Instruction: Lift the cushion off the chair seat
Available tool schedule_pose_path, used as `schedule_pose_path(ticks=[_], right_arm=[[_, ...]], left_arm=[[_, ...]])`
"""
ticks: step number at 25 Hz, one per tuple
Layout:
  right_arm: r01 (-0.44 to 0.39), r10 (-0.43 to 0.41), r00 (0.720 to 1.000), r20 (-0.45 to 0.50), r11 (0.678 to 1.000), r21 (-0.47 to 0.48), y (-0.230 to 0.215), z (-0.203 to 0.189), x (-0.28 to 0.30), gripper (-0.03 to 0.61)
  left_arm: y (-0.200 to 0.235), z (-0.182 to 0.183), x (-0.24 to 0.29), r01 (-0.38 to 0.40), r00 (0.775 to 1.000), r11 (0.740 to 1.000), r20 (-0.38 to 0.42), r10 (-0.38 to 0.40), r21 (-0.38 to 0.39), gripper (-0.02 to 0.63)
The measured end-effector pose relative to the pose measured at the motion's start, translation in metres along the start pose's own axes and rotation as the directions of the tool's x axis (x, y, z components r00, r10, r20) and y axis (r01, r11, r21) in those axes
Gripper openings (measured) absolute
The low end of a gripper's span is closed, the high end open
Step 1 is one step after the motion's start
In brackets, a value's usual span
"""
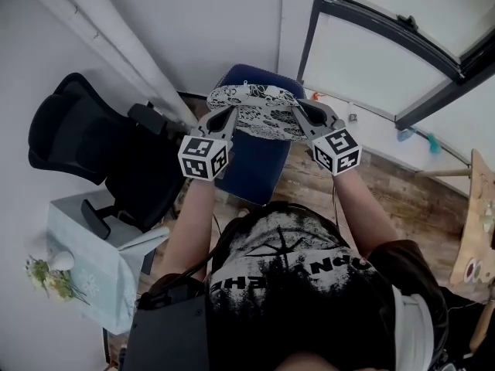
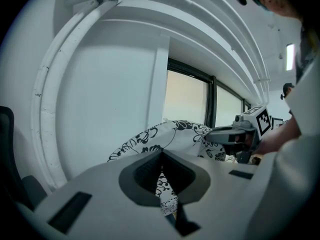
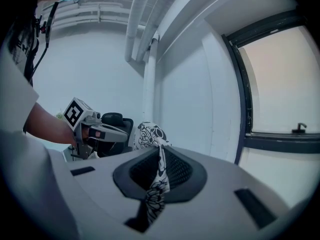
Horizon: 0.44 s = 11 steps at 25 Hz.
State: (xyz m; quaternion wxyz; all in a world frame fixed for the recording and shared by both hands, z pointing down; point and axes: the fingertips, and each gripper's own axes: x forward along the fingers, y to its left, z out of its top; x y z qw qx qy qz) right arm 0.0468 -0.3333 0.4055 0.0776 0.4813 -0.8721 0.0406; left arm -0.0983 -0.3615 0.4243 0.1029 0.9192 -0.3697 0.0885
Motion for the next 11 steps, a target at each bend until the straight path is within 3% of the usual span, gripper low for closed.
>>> schedule_pose_path(ticks=[11], right_arm=[[-0.003, 0.003, 1.0, 0.012, 1.0, 0.004, -0.0015, 0.0065, -0.0003, 0.031]], left_arm=[[0.0, 0.0034, 0.0016, -0.006, 1.0, 1.0, 0.009, 0.006, 0.004, 0.015]])
